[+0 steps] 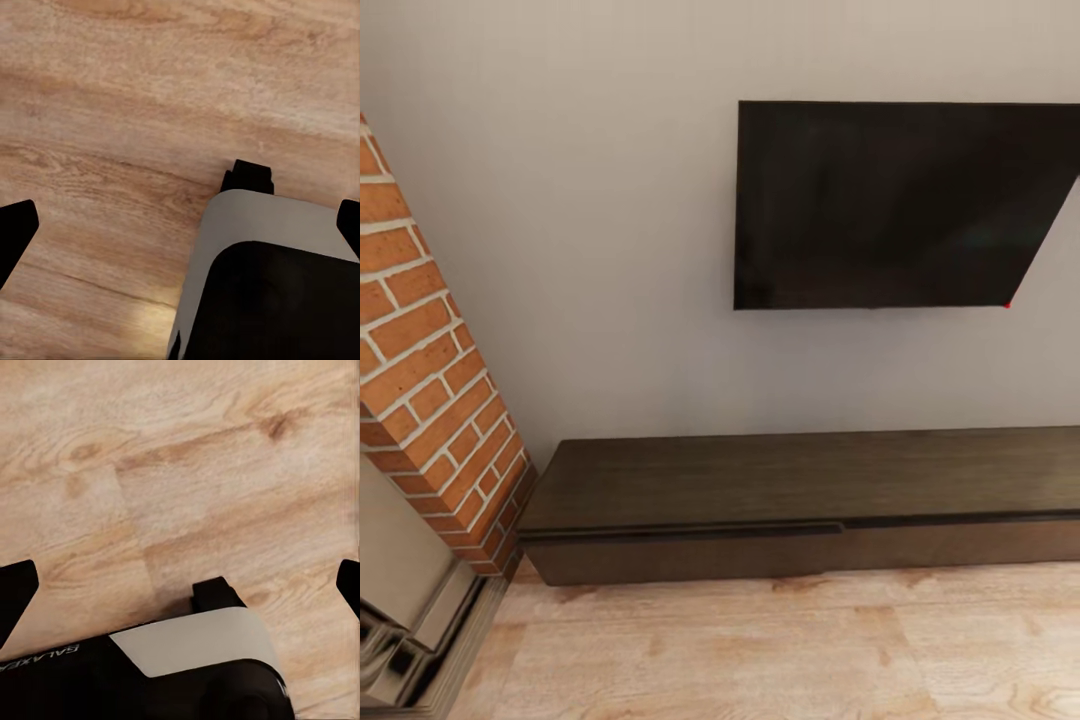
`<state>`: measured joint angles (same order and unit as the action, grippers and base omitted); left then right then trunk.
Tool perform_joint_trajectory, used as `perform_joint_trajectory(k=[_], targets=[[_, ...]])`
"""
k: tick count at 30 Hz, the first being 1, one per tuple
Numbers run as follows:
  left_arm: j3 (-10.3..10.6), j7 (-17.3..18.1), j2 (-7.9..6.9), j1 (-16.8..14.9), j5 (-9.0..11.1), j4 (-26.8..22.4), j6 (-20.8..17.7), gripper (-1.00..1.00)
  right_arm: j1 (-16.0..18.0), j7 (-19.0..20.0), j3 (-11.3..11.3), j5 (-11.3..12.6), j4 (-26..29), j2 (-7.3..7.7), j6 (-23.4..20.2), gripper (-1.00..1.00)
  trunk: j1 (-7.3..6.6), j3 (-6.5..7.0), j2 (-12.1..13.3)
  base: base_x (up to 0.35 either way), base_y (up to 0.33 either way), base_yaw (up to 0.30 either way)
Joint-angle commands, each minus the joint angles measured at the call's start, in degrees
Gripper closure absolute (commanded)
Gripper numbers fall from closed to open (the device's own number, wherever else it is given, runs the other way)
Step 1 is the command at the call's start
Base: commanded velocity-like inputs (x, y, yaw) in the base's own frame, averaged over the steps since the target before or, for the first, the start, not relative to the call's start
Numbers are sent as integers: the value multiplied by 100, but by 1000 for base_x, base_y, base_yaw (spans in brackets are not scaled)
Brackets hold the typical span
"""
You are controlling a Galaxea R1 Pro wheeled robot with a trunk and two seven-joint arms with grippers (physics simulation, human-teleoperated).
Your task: Place each of the two pumpkins and all three candles from the living room inside a cabinet in the living room (use any cabinet), then make sure every cabinet is closed, and position the cauldron so it is next to a table in the living room.
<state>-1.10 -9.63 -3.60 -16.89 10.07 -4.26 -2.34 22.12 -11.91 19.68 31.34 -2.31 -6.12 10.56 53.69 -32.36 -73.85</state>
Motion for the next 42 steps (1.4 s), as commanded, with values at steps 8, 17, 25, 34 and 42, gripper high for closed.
perform_joint_trajectory(k=[8,17,25,34,42], targets=[[-13,-62,-66,63,59,167,233,-100,-285,-4,45,60,-40,-3,116,-100,-177,140,319,0,0,0],[-22,-81,-147,243,101,308,239,-100,-304,-5,52,72,-40,-3,113,-100,-198,158,360,0,0,0],[-30,-61,-93,358,76,321,243,-100,-305,-4,40,80,-40,-3,113,-100,-198,158,360,0,0,0],[-36,-14,-85,362,74,329,243,-100,-305,-4,42,80,-41,-3,113,-100,-198,158,360,0,0,0],[-36,-13,-79,362,74,329,243,-100,-305,-4,44,76,-41,-3,113,-100,-198,158,360,0,0,0]])
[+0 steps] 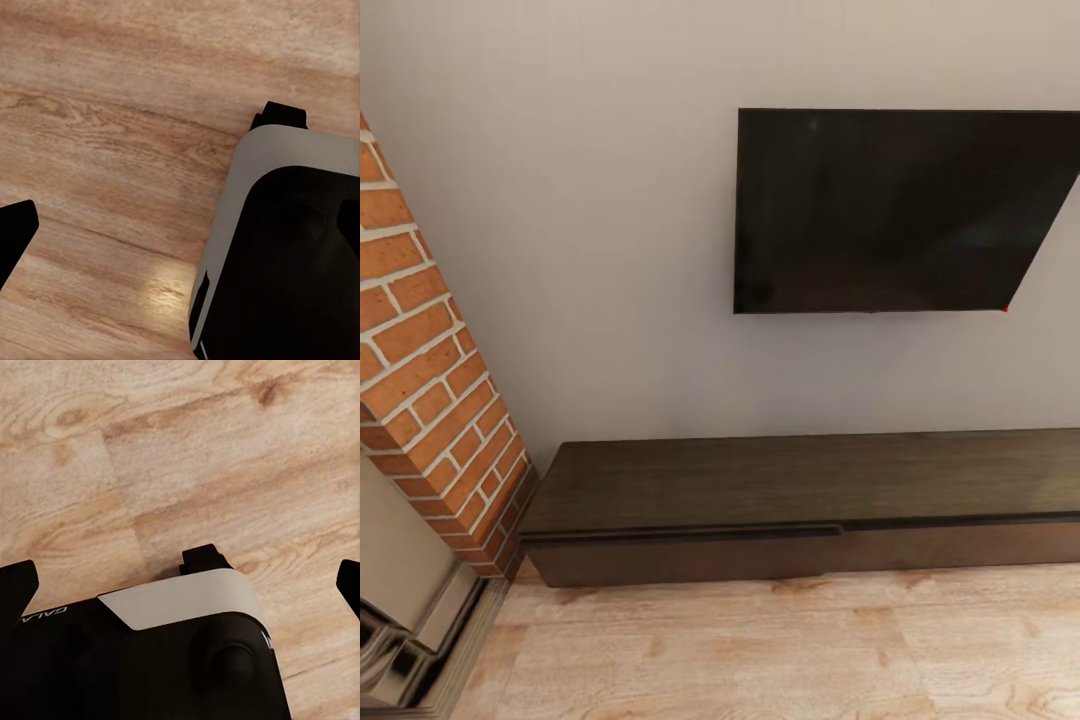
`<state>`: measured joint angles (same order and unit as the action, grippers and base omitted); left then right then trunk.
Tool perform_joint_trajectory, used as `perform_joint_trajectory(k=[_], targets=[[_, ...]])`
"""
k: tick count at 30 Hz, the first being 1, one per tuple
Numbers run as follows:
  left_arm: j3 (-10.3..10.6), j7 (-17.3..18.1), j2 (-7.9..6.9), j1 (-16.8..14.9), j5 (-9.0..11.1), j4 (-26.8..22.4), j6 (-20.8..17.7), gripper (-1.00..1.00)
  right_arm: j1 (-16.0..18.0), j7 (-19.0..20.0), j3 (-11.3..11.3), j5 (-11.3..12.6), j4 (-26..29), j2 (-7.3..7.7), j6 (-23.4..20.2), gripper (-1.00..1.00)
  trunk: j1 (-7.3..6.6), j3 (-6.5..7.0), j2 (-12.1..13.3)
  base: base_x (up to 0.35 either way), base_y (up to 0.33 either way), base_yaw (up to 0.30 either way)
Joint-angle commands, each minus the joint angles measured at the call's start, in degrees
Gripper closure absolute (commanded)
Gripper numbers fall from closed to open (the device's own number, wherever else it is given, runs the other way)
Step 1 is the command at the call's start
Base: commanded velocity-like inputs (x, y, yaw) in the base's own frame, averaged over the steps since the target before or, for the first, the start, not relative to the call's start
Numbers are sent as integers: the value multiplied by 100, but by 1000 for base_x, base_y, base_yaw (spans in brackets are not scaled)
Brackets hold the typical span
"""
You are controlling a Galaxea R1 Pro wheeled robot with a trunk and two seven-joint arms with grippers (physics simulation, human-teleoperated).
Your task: Place each of the two pumpkins and all three candles from the living room inside a cabinet in the living room (use any cabinet), then make sure every cabinet is closed, and position the cauldron so it is next to a table in the living room.
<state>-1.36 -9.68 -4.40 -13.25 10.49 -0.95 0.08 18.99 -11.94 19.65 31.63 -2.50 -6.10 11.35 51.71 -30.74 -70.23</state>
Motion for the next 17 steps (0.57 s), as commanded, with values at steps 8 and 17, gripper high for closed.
perform_joint_trajectory(k=[8,17], targets=[[-12,-7,0,-2,32,-2,1,-100,8,-1,48,50,-22,-5,34,-100,0,-5,-3,0,0,0],[-12,-7,0,-2,32,-2,1,-100,8,-1,48,52,-22,-5,34,-100,0,-5,-3,0,0,0]])
